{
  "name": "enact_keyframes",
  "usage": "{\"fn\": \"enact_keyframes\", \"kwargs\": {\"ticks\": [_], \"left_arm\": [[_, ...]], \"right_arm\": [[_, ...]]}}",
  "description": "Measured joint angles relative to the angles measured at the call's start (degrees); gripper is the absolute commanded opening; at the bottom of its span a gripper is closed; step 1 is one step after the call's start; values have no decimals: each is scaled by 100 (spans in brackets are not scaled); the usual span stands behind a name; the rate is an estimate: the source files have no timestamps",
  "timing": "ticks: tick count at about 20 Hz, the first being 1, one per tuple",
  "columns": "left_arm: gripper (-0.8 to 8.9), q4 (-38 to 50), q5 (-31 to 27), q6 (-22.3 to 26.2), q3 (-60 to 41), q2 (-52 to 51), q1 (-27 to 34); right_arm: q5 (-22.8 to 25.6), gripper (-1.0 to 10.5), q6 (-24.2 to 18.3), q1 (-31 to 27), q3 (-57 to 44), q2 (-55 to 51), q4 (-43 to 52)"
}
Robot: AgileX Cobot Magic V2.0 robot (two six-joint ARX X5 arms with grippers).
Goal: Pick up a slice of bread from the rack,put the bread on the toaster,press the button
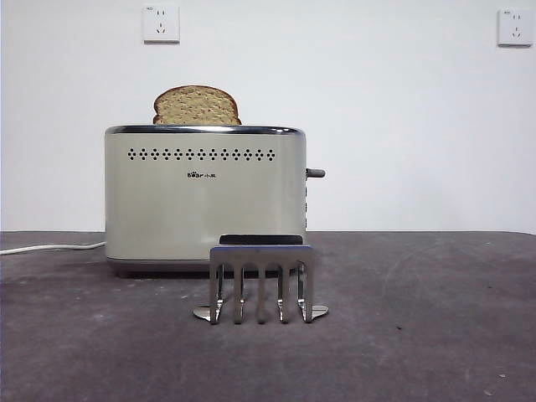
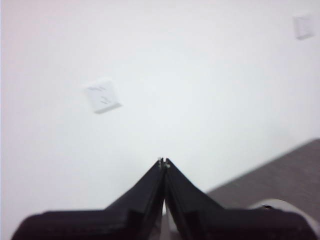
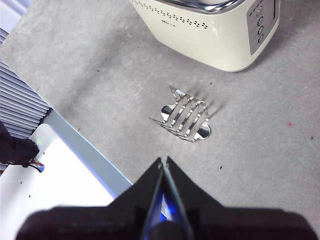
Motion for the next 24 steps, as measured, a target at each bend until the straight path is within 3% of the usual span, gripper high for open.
{"fn": "enact_keyframes", "kwargs": {"ticks": [6,11,17,24], "left_arm": [[-4,1821,-426,-46,-3552,-1880,387],[-4,2457,-426,-85,-5836,-3005,402],[-4,2719,-601,-87,-7578,-4105,404],[-4,2723,-603,-87,-8778,-4885,404]], "right_arm": [[0,1,0,0,0,0,0],[2,1,0,0,0,0,2],[0,1,-2,0,0,0,0],[2,1,-2,0,0,0,0]]}}
